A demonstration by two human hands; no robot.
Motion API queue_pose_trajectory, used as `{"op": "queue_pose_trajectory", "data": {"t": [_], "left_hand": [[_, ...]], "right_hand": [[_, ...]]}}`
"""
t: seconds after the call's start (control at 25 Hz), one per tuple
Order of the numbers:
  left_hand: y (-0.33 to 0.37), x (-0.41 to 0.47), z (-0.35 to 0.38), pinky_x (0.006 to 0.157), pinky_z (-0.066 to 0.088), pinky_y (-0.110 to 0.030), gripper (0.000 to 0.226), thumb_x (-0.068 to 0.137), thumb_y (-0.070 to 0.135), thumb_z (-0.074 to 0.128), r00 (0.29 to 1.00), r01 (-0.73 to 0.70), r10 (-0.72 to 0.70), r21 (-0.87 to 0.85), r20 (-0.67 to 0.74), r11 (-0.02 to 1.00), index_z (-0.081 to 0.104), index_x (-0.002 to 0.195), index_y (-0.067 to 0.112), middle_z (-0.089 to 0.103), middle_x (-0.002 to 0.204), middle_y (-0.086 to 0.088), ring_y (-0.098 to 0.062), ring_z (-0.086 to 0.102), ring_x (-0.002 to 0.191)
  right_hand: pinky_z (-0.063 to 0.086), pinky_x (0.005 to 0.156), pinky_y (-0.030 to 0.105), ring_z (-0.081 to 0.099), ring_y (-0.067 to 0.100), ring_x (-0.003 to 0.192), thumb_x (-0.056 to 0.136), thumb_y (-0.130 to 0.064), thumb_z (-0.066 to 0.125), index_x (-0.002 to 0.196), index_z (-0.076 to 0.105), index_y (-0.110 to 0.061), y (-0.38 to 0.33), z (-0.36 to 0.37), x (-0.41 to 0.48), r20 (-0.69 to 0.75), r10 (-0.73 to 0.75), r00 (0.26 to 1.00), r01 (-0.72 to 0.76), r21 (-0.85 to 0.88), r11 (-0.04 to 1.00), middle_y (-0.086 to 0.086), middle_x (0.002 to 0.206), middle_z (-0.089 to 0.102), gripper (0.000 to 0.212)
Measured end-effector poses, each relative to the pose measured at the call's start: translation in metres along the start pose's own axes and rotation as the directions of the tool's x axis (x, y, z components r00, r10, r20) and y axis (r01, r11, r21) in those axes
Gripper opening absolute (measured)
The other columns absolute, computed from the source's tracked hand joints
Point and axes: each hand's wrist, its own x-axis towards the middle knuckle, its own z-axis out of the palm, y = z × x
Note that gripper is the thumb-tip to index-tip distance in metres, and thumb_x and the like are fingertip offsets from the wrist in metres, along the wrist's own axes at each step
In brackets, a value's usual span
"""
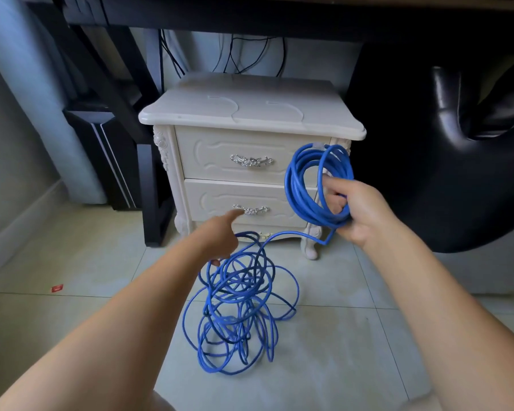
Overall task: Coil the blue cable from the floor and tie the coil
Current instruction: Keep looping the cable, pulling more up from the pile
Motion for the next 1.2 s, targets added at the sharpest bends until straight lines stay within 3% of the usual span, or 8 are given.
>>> {"op": "queue_pose_trajectory", "data": {"t": [0.16,0.28,0.36,0.44,0.56,0.68,0.88,1.2], "left_hand": [[-0.001,0.000,0.003,0.085,0.046,-0.027,0.082,0.086,-0.004,0.051,0.972,-0.225,0.197,0.281,0.125,0.933,0.025,0.151,0.039,0.037,0.149,-0.008,-0.026,0.056,0.114],[0.016,-0.006,-0.005,0.095,0.043,-0.028,0.051,0.095,0.012,0.057,0.961,-0.273,0.271,-0.318,-0.052,0.908,0.046,0.143,0.027,0.048,0.145,-0.006,-0.018,0.054,0.123],[0.033,-0.015,-0.018,0.096,0.049,-0.036,0.041,0.099,0.043,0.047,0.966,-0.229,0.243,-0.739,-0.092,0.634,0.057,0.132,0.020,0.061,0.132,-0.008,-0.019,0.062,0.114],[0.048,-0.027,-0.027,0.093,0.052,-0.040,0.055,0.093,0.059,0.045,0.948,-0.229,0.309,-0.839,-0.077,0.493,0.062,0.126,0.018,0.068,0.121,-0.006,-0.021,0.067,0.108],[0.064,-0.039,-0.022,0.087,0.053,-0.036,0.047,0.082,0.056,0.064,0.908,-0.411,0.375,-0.568,-0.186,0.713,0.066,0.116,0.023,0.073,0.100,0.006,-0.010,0.069,0.089],[0.063,-0.034,-0.012,0.068,0.052,-0.031,0.045,0.079,0.060,0.067,0.893,-0.411,0.363,-0.154,-0.266,0.899,0.065,0.096,0.018,0.067,0.073,0.002,-0.010,0.063,0.059],[0.066,-0.034,-0.018,0.042,0.047,-0.022,0.040,0.084,0.041,0.070,0.826,-0.501,0.354,-0.286,-0.438,0.817,0.061,0.084,0.002,0.058,0.067,-0.014,-0.014,0.055,0.047],[0.072,-0.037,-0.015,0.051,0.040,-0.031,0.036,0.088,0.046,0.065,0.739,-0.524,0.157,-0.413,-0.655,0.745,0.052,0.072,0.017,0.046,0.053,0.001,-0.019,0.051,0.048]], "right_hand": [[0.027,0.037,0.016,0.026,0.004,0.034,0.098,-0.010,0.049,0.067,0.042,-0.018,-0.009,0.000,-0.004,0.064,-0.002,0.998,-0.001,0.036,0.999,-0.008,0.041,0.025,0.032],[0.031,0.034,0.018,0.026,0.006,0.034,0.098,-0.010,0.051,0.076,0.044,-0.017,-0.006,0.007,-0.007,0.060,-0.043,0.997,0.045,-0.046,0.998,-0.007,0.041,0.025,0.024],[0.039,0.037,0.022,0.027,0.008,0.032,0.098,-0.010,0.054,0.080,0.046,-0.016,0.001,0.011,-0.005,0.036,-0.090,0.995,0.095,-0.169,0.981,-0.007,0.039,0.026,0.020],[0.045,0.042,0.028,0.034,0.010,0.029,0.095,-0.011,0.058,0.080,0.051,-0.016,0.010,0.015,-0.004,0.024,-0.182,0.983,0.174,-0.440,0.881,-0.006,0.038,0.034,0.017],[0.050,0.044,0.031,0.055,0.018,0.045,0.092,-0.014,0.056,0.073,0.053,-0.021,0.021,0.026,-0.007,0.109,-0.304,0.946,0.267,-0.795,0.545,0.000,0.060,0.051,0.021],[0.057,0.060,0.046,0.063,0.028,0.068,0.086,-0.018,0.051,0.072,0.049,-0.017,0.029,0.034,-0.011,0.223,-0.345,0.912,0.327,-0.902,0.283,0.001,0.071,0.056,0.014],[0.055,0.057,0.032,0.067,0.019,0.055,0.082,-0.021,0.068,0.081,0.059,-0.019,0.015,0.033,-0.018,0.195,-0.285,0.939,0.328,-0.760,0.561,-0.001,0.063,0.062,0.010],[0.056,0.075,0.032,0.072,0.017,0.082,0.081,-0.024,0.075,0.096,0.064,-0.017,0.012,0.024,-0.022,0.251,-0.027,0.968,0.176,-0.595,0.784,0.007,0.092,0.076,0.019]]}}
